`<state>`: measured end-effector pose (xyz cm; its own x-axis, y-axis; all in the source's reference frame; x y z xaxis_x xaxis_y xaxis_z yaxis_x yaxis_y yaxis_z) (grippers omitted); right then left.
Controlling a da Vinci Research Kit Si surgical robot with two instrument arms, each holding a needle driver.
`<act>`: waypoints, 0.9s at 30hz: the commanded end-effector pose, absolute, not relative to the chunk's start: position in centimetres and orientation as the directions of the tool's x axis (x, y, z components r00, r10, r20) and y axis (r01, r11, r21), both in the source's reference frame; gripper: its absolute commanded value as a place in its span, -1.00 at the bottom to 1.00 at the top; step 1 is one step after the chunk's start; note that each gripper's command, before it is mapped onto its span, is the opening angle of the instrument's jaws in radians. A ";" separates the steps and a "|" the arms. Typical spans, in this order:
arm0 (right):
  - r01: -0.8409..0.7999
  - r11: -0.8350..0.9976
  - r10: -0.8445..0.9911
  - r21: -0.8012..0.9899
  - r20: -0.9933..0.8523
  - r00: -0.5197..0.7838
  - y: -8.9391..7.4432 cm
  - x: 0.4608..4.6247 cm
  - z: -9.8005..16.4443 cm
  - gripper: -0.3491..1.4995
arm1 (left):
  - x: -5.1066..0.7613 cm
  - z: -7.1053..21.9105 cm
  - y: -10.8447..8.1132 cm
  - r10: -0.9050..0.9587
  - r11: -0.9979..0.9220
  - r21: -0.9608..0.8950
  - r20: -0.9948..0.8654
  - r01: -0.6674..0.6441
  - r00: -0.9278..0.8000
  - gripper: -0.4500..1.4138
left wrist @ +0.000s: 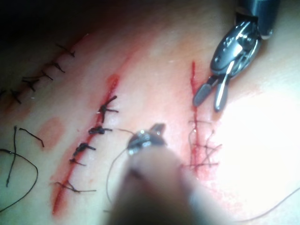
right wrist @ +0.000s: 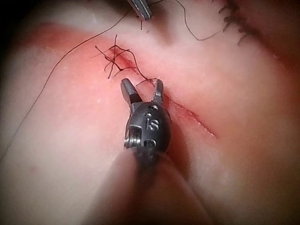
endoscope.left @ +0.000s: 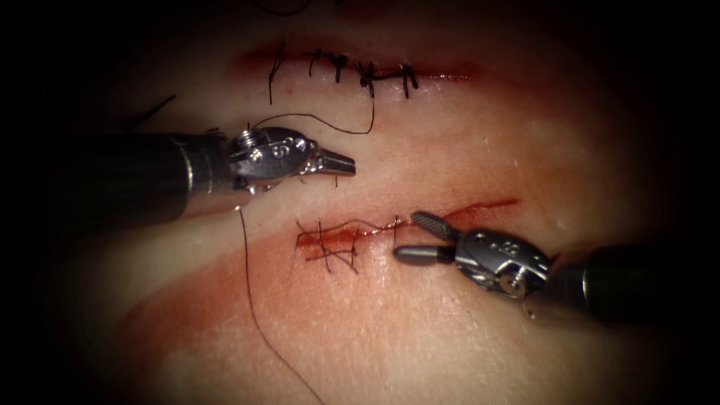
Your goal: Wound Closure
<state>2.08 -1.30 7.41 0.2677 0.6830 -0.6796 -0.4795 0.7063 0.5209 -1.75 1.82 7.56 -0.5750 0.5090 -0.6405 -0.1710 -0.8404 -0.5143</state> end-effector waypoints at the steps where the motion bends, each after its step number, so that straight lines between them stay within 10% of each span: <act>1: -0.482 0.703 0.687 0.523 -0.675 0.270 -1.4 2.04 7.4 0.98 | -1.74 7.6 1.8 0.509 -0.841 -0.512 -0.644 -0.172 -0.571 -1.00; 27: -0.505 0.709 0.676 0.492 -0.678 0.289 -1.5 1.60 7.3 0.98 | -0.05 8.1 1.1 0.527 -0.849 -0.390 -0.681 -0.357 -0.509 -0.84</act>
<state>1.54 -1.39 7.26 0.2895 0.6740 -0.6796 -0.5069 0.7102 0.4884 0.00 1.15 8.12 -0.5057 0.5265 -0.6834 -0.3683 -0.8481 -0.3809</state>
